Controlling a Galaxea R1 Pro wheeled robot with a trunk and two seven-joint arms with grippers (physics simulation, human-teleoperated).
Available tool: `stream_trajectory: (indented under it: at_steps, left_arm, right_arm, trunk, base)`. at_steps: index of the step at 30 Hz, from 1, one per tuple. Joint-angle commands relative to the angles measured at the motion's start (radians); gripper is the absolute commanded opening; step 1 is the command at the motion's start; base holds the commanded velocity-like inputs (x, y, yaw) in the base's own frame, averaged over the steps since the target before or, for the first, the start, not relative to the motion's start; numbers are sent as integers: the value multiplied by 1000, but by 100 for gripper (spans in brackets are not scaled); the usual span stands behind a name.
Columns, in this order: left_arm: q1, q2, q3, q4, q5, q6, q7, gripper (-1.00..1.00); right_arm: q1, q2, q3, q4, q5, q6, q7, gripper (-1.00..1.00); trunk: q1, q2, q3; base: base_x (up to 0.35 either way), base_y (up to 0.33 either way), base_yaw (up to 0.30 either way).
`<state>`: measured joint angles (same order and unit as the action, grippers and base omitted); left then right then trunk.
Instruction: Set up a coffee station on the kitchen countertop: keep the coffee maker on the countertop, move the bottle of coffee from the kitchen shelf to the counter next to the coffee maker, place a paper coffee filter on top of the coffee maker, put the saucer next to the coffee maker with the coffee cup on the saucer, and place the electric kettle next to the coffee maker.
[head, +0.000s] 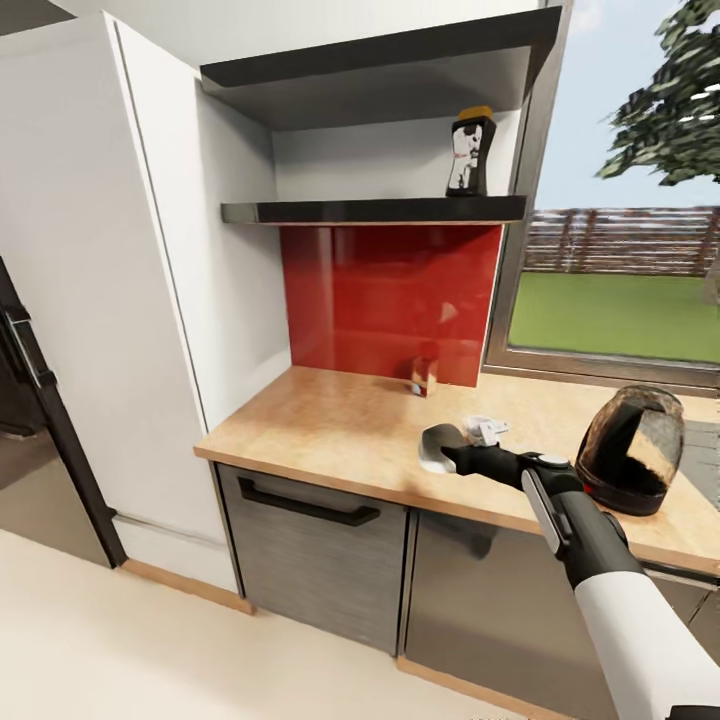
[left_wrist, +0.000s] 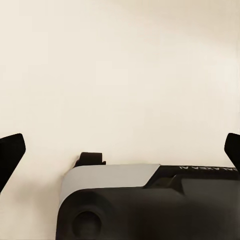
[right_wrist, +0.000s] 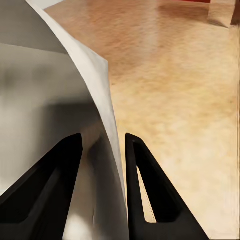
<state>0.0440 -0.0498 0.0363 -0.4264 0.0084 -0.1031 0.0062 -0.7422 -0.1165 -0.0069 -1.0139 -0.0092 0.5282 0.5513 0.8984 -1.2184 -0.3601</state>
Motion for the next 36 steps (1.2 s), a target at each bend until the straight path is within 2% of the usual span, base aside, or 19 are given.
stream_trajectory:
  at_steps: [1, 8, 24, 36]
  left_arm:
    - [0, -1, 4, -2, 1, -1, 0, 100]
    - [0, -1, 4, -2, 1, -1, 1, 100]
    - [0, -1, 4, 0, 1, 0, 0, 100]
    - [0, -1, 4, 0, 1, 0, 0, 100]
  right_arm:
    - [0, 0, -1, -1, -2, 7, 3, -100]
    - [0, 0, -1, -2, -2, 7, 3, -100]
    - [0, 0, -1, -2, -2, 16, 4, -100]
    - [0, 0, -1, -2, -2, 16, 4, -100]
  trunk:
    - [0, -1, 0]
    - [0, -1, 3]
    - [0, -1, 3]
    - [0, -1, 3]
  base:
    - [0, 0, -153]
    - [0, 0, -139]
    - [0, 30, -8]
    - [0, 22, -162]
